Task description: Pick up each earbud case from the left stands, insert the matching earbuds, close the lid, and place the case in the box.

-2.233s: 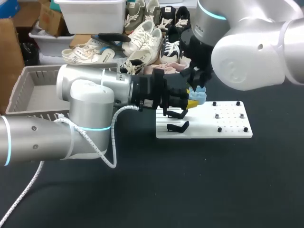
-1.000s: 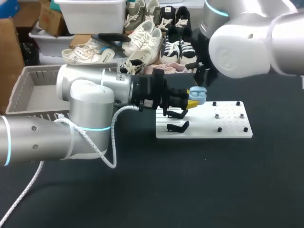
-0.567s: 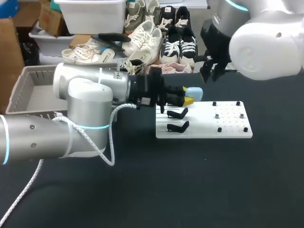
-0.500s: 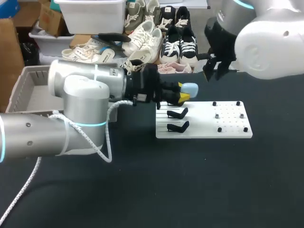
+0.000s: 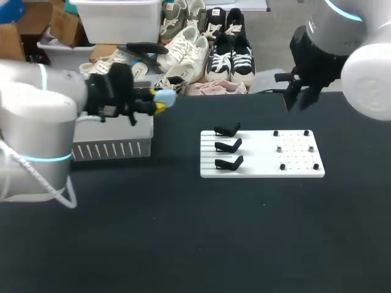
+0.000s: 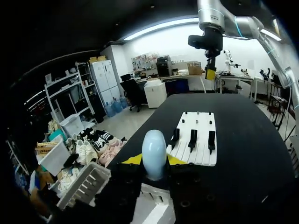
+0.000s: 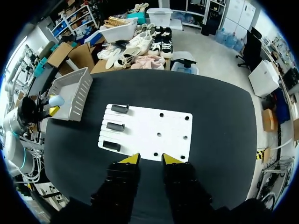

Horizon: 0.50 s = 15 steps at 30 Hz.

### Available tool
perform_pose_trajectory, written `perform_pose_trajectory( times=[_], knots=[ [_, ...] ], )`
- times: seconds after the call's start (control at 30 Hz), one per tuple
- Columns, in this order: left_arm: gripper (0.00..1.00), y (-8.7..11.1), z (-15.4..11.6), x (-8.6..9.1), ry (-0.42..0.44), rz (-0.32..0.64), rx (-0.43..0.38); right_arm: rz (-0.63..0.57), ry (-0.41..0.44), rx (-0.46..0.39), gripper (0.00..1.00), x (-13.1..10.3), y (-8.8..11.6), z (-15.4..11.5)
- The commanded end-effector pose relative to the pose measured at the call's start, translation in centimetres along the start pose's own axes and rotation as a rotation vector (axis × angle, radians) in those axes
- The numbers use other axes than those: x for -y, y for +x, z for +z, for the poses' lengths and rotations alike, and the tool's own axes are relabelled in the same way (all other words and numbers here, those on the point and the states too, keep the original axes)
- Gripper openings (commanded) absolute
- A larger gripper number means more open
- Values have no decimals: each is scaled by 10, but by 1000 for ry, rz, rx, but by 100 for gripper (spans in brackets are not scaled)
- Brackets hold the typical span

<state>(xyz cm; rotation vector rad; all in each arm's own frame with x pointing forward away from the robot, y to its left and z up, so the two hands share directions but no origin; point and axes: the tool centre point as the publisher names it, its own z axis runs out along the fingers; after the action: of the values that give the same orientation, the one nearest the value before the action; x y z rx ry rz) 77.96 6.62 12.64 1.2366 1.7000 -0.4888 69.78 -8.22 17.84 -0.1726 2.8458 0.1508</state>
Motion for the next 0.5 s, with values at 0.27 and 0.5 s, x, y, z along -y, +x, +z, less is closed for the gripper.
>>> perform_pose_trajectory(
  times=[0.27,0.5],
  knots=[
    [0,71,-88,-25,-12,-154,-187,80,31,58,27,2,24,-11],
    [0,93,-77,-46,57,-223,-230,113,47,66,27,3,30,-18]
  ],
)
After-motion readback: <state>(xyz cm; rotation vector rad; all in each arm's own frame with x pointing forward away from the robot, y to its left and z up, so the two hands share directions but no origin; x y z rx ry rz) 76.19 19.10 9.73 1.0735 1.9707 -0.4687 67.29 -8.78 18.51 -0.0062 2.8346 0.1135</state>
